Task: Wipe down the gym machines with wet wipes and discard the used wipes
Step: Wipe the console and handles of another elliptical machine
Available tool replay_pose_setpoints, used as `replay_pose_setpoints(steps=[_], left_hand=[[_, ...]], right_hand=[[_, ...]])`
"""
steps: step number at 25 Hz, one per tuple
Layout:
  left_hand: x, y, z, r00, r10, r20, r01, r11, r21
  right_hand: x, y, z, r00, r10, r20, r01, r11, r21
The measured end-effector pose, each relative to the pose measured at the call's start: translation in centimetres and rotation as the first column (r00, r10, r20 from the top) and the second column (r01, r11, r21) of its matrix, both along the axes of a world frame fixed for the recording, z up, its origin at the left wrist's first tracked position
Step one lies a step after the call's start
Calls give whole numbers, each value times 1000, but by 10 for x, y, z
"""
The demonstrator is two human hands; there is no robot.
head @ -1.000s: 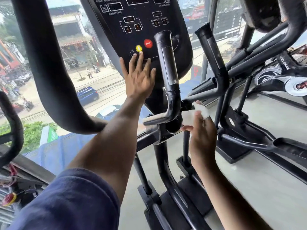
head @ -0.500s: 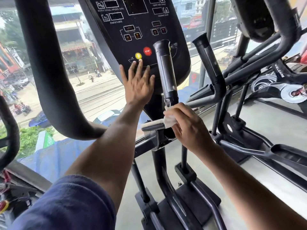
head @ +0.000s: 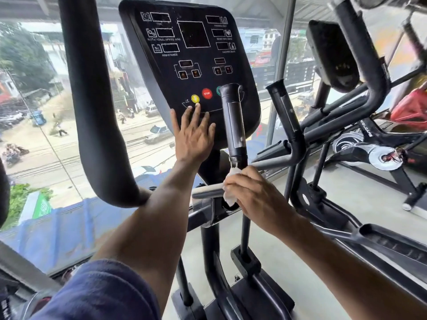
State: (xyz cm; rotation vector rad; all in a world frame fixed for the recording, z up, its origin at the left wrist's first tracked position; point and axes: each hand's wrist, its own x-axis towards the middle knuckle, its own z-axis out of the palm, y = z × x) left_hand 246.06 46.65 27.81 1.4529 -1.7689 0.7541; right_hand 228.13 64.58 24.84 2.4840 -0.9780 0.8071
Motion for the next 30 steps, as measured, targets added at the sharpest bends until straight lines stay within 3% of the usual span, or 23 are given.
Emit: replay_pose_setpoints(steps=[3, 7, 13, 20, 22, 24, 27, 30], left_hand=[[2, -1, -7, 1000, 0, -14, 0, 1000, -26], [1, -5, -5, 1000, 13, -11, -14, 999, -37], [0, -6, -6, 999, -1, -38, -1, 999, -49], [2, -4, -5, 1000, 14, -22, -14, 1000, -26], [0, -3, 0, 999, 44, -27, -44, 999, 10], [-4, -2, 3, 995, 73, -68, -71, 997, 30], [-7, -4, 15, 970, 70, -234, -75, 997, -13], [-7, -15, 48, 906, 80, -416, -115, 992, -59]], right_hand=[[-11, 15, -12, 995, 68, 73, -77, 989, 124], [-19, 6, 22, 977, 1, 215, 12, 998, -58], [-17, -14, 23, 995, 3, -98, -29, 965, -260], [-4, -72, 78, 998, -15, -61, -4, 956, -293], [2, -91, 100, 1000, -9, 4, 10, 954, -301], [0, -99, 115, 981, 115, 154, -60, 945, -321], [-8, -112, 144, 863, 245, 442, -67, 922, -381], [-3, -177, 197, 851, 182, 492, -71, 970, -234]])
